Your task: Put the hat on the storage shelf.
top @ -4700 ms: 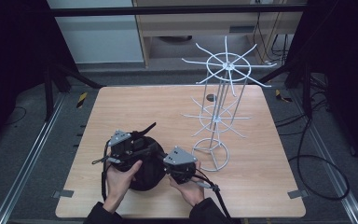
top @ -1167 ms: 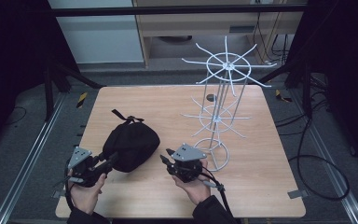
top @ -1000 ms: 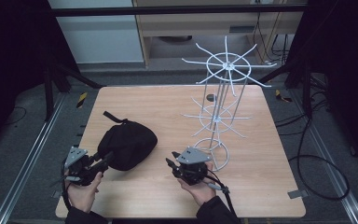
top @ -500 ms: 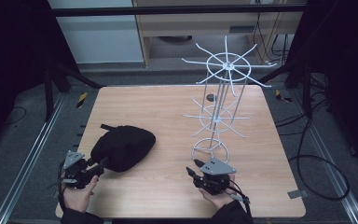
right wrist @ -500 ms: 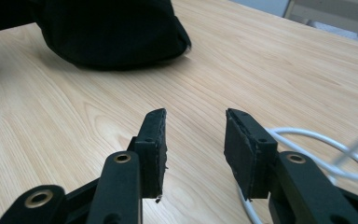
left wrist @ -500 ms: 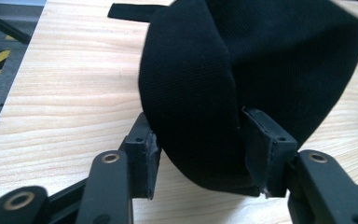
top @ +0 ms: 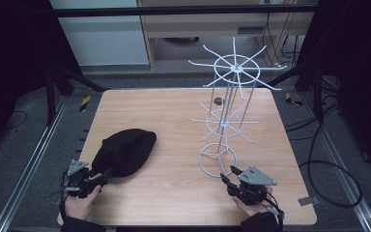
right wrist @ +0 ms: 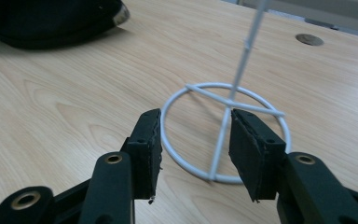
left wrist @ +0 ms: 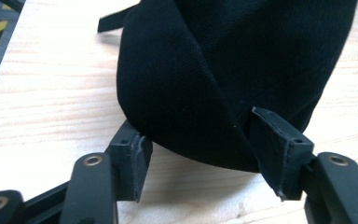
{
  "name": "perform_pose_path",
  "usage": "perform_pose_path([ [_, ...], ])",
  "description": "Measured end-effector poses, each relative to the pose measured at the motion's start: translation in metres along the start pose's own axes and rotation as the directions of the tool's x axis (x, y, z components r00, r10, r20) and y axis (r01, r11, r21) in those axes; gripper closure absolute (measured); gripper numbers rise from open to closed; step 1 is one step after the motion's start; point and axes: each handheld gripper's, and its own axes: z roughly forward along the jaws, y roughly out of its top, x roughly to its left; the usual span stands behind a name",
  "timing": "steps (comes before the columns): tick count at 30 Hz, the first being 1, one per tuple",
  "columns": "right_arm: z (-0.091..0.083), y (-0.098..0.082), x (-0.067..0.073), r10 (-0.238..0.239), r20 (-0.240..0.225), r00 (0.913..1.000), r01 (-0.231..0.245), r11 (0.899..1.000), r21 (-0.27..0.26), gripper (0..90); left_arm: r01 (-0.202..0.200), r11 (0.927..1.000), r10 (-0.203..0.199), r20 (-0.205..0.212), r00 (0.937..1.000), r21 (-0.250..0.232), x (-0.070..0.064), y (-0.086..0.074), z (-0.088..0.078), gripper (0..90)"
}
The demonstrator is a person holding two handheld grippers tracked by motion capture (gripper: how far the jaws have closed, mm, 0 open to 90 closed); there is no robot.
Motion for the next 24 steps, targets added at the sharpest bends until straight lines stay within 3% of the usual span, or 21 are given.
perform_pose_path([
  [11, -0.010, -0.011, -0.027, 0.053, 0.080, 0.9954, -0.054, 0.999, 0.009, 50.0, -0.023, 0.9992, 0.025, -0.055, 0.9982, 0.031, -0.003, -0.003, -0.003, 22.9],
  [14, -0.013, -0.012, -0.031, 0.064, 0.091, 0.9938, -0.064, 0.998, 0.006, 49.1, -0.058, 0.9976, 0.061, -0.065, 0.9960, 0.038, -0.006, -0.004, -0.007, 20.3],
  [17, -0.013, -0.013, -0.034, 0.069, 0.098, 0.9928, -0.070, 0.998, 0.008, 47.7, -0.102, 0.9933, 0.107, -0.090, 0.9902, 0.055, -0.011, -0.003, -0.007, 11.0],
  [22, -0.014, -0.014, -0.037, 0.068, 0.107, 0.9920, -0.069, 0.998, 0.005, 46.8, -0.142, 0.9885, 0.146, -0.072, 0.9867, 0.053, -0.018, 0.000, -0.007, 8.8],
  [24, -0.014, -0.014, -0.038, 0.074, 0.105, 0.9918, -0.074, 0.997, 0.004, 46.7, -0.176, 0.9842, 0.177, -0.066, 0.9820, 0.021, -0.021, 0.004, -0.010, 9.4],
])
